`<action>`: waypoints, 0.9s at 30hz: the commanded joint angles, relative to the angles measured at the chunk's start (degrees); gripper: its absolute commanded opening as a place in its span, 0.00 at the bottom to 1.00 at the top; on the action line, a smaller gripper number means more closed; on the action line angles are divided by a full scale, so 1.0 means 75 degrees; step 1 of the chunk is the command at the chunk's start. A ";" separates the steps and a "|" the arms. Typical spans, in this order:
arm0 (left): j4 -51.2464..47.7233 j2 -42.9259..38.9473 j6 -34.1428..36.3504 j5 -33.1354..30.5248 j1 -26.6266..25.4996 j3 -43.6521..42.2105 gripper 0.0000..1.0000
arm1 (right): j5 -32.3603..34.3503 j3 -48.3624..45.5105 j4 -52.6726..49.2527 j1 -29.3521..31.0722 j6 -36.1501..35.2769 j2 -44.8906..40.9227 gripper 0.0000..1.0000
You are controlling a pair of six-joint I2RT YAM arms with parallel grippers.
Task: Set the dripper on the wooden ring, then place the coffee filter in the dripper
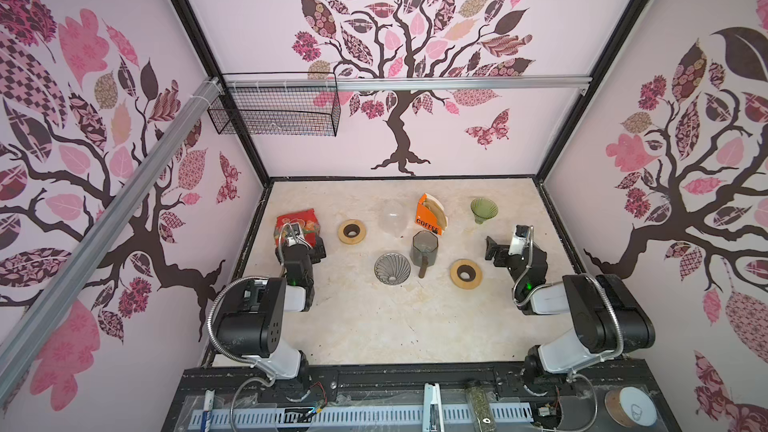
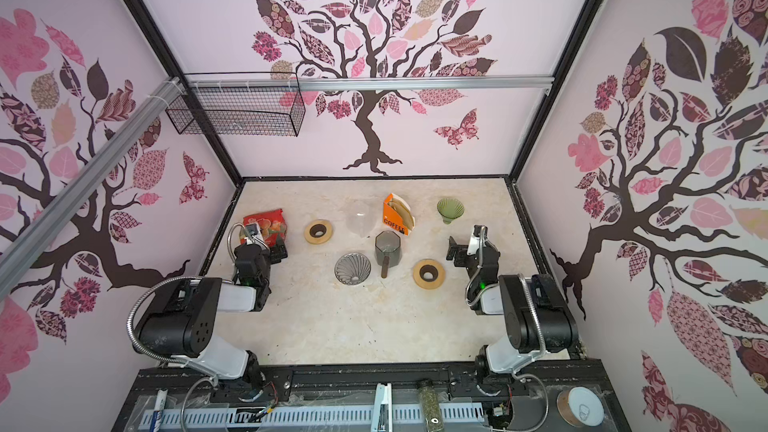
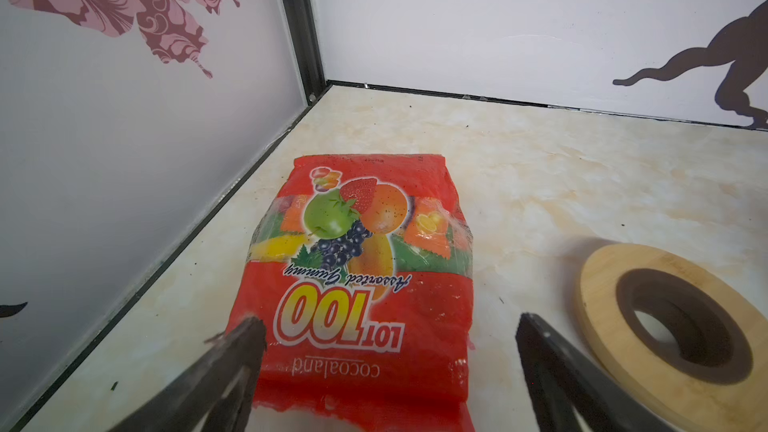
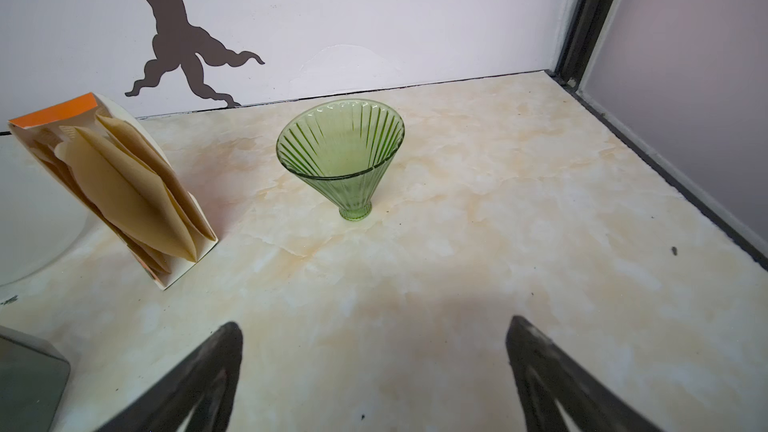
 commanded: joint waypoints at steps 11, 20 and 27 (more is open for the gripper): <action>0.0194 0.0038 -0.0001 -0.0043 0.0005 -0.0073 0.97 | -0.0025 -0.0057 0.0535 0.0017 -0.0099 0.0082 1.00; 0.0206 0.0021 -0.0001 -0.0049 0.0009 -0.0083 0.97 | -0.0023 -0.0114 0.0735 0.0025 -0.0099 0.0162 1.00; 0.0345 0.0026 -0.0038 0.0185 0.0101 -0.0139 0.97 | -0.0023 -0.0095 0.0662 0.0021 -0.0100 0.0132 1.00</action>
